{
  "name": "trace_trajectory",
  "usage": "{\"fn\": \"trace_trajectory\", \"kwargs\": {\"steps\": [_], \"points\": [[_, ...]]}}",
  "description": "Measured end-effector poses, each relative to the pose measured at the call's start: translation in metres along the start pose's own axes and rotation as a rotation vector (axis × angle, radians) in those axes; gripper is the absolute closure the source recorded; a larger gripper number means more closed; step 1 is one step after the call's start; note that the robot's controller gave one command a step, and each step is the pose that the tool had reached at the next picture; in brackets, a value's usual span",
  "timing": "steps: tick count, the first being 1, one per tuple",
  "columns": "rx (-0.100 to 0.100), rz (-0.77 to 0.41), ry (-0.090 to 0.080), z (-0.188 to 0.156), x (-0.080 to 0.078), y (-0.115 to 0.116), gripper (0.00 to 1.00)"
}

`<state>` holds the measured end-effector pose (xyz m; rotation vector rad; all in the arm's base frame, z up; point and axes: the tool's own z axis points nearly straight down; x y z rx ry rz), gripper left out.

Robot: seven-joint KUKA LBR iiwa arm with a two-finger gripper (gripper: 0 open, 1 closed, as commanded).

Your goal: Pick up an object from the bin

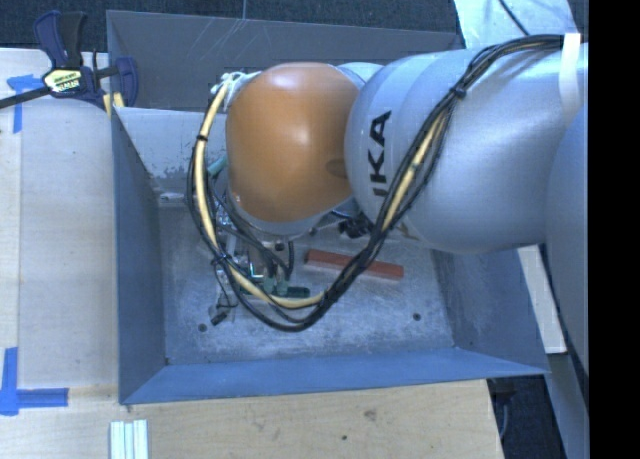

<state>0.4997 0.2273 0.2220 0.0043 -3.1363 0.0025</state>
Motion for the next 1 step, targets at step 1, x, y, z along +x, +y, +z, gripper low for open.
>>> {"fn": "trace_trajectory", "kwargs": {"steps": [1], "points": [[-0.001,0.196,-0.009,0.0371,-0.0593,-0.0533,0.00]]}}
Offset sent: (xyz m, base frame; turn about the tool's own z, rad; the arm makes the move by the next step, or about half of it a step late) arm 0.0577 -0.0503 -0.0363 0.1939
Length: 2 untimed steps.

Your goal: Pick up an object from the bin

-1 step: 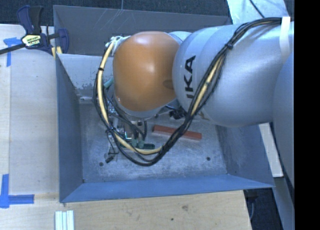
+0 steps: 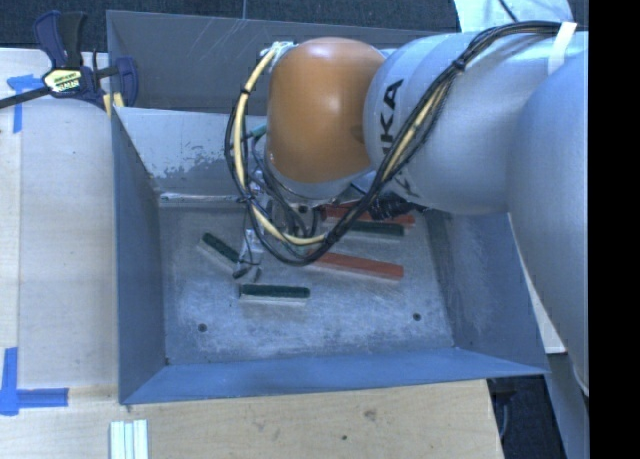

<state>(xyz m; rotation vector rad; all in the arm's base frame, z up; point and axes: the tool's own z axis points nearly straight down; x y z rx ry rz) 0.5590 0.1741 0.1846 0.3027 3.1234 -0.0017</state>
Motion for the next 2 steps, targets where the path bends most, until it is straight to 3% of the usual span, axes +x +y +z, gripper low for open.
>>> {"fn": "trace_trajectory", "kwargs": {"steps": [1,2], "points": [[0.002,0.247,0.007,0.1178,-0.0351,-0.0170,0.00],[-0.002,0.248,0.001,0.1136,-0.0369,-0.0160,1.00]]}}
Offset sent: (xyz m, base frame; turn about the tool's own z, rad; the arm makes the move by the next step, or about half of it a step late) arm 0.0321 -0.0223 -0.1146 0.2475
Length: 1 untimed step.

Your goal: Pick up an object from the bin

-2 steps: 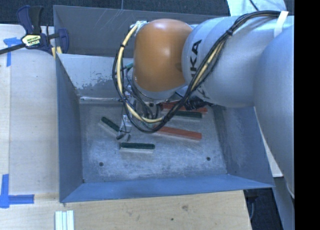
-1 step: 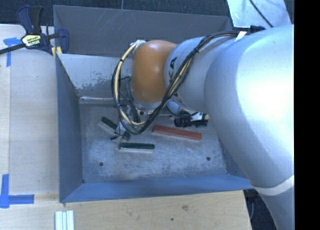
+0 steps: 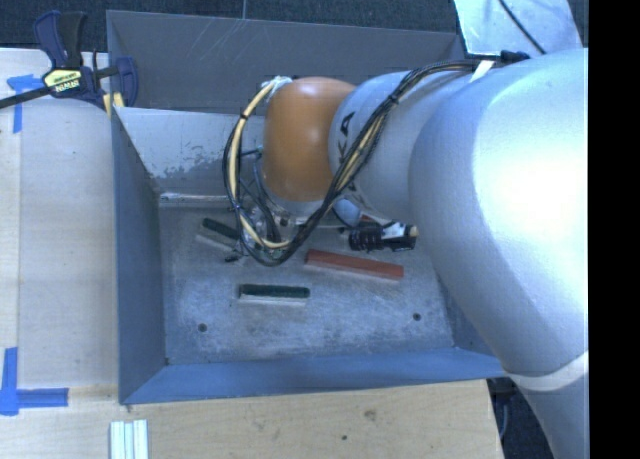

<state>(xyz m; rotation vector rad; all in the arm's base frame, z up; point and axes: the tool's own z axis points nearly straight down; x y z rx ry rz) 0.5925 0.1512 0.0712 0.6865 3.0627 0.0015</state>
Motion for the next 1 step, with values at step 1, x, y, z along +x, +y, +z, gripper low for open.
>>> {"fn": "trace_trajectory", "kwargs": {"steps": [1], "points": [[-0.006,-0.032,-0.006,-0.1307,0.0124,0.0169,1.00]]}}
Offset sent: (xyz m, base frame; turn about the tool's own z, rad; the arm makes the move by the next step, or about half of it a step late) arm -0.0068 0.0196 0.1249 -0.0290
